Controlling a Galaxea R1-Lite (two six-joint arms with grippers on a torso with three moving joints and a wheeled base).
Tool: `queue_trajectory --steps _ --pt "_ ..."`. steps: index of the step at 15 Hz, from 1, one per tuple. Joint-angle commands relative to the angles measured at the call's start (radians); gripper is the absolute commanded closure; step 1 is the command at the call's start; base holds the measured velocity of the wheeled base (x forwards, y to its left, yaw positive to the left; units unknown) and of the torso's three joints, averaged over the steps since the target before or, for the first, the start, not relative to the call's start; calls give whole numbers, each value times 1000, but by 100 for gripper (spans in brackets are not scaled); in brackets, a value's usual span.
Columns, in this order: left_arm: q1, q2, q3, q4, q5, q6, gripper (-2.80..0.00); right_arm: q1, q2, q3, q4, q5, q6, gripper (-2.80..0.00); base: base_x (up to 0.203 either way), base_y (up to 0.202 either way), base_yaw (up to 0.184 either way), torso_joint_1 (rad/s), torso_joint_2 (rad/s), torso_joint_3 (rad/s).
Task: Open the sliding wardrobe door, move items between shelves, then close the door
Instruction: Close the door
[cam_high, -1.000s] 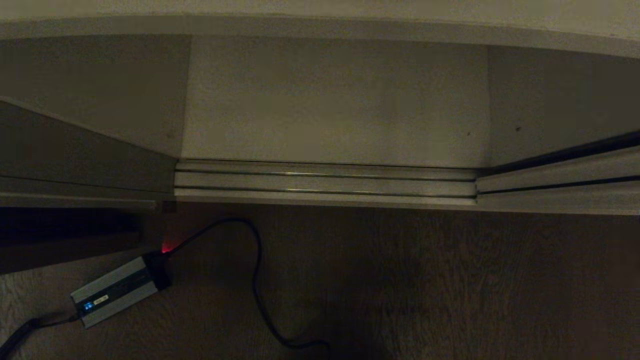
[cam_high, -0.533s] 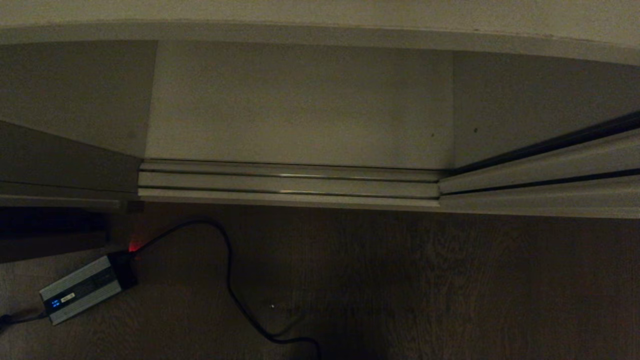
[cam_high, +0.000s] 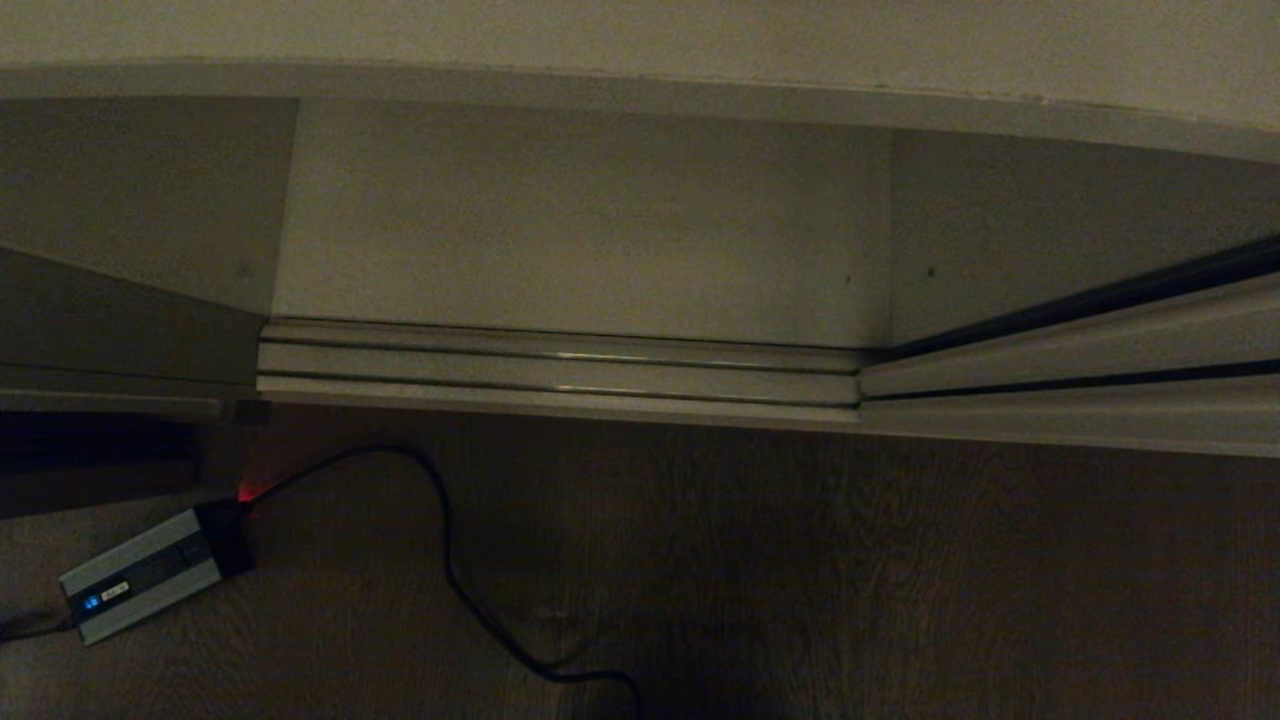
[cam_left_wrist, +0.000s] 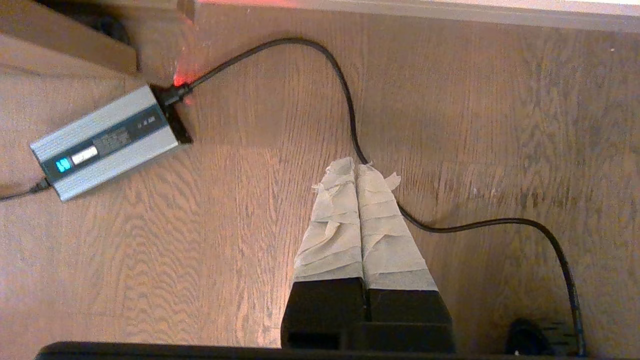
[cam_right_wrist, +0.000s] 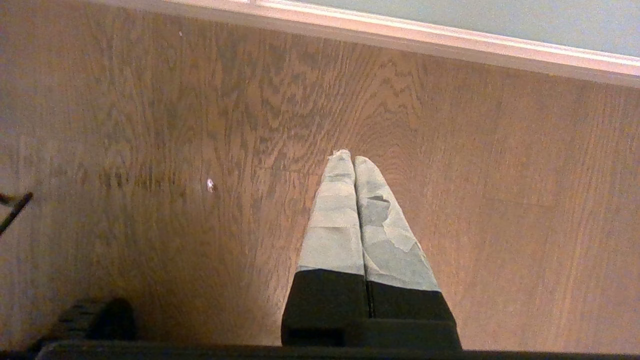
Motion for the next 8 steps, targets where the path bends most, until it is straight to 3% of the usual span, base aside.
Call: queue_trajectory --steps 1,5,8 --pt "0 1 0 0 1 4 0 0 2 3 0 0 0 0 0 0 0 0 0 0" --pt "0 0 0 -1 1 0 0 0 2 4 0 0 0 0 0 0 0 0 0 0" --pt "0 0 0 -1 1 1 0 0 2 5 0 0 0 0 0 0 0 3 6 135"
